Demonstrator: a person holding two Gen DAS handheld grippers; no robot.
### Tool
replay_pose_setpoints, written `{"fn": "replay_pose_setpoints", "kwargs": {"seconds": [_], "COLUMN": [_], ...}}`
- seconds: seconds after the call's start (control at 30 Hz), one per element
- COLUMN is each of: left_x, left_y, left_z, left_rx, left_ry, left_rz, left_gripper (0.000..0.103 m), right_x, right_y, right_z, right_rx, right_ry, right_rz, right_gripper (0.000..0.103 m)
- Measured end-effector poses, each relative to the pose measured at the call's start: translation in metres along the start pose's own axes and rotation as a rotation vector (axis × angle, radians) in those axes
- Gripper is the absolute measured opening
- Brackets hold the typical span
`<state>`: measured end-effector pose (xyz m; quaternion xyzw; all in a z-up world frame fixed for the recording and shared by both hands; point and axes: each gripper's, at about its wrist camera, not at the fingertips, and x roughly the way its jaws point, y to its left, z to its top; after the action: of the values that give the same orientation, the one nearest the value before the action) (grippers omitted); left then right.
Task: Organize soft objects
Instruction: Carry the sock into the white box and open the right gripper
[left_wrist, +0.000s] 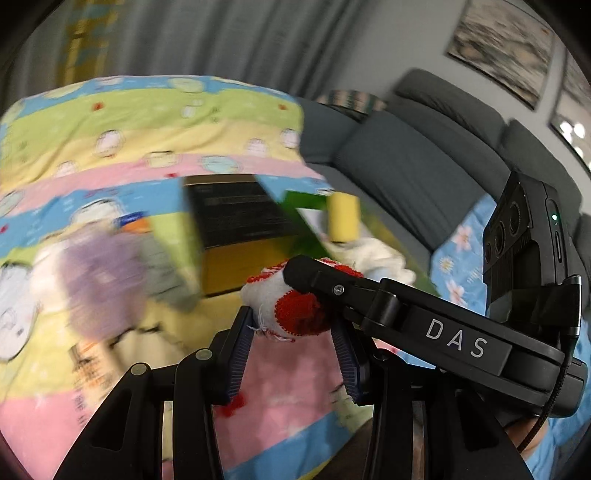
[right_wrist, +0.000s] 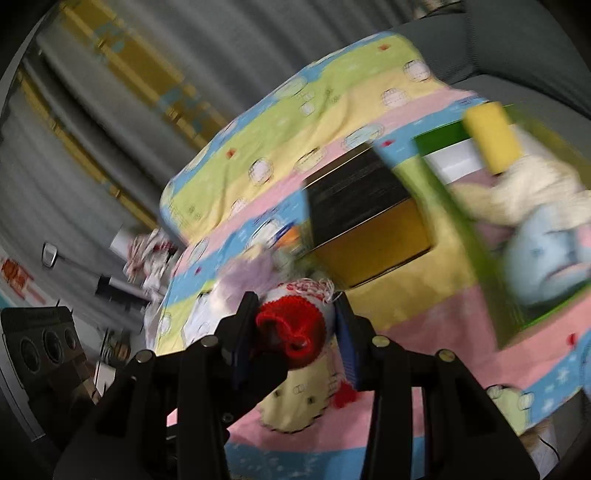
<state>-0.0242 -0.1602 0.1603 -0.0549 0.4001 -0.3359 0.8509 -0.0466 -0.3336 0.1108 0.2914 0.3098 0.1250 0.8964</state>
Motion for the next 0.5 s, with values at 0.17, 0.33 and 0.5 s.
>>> {"fn": "replay_pose_setpoints", "kwargs": {"seconds": [0.17, 0.33, 0.5], "left_x": [0.036, 0.074, 0.106], "left_y": [-0.042, -0.077, -0.103], "left_z": [0.018, 0.029, 0.033], "left_rx": [0.093, 0.153, 0.189], "left_ry": [0.029, 0.081, 0.122], "left_rz": [-0.070, -0.158, -0.258], "left_gripper": [0.044, 0.043, 0.044], "right_x": [-0.026, -0.050, -0.068], "right_y": [-0.040, -0.076, -0.106], "right_z": [0.015, 0.027, 0.035], "right_rx": [0.085, 0.156, 0.211], "right_ry": [-0.088, -0.153, -0.201], "right_rz": [-0.060, -0.142, -0.239], "right_gripper": [0.041, 0.041, 0.042]}}
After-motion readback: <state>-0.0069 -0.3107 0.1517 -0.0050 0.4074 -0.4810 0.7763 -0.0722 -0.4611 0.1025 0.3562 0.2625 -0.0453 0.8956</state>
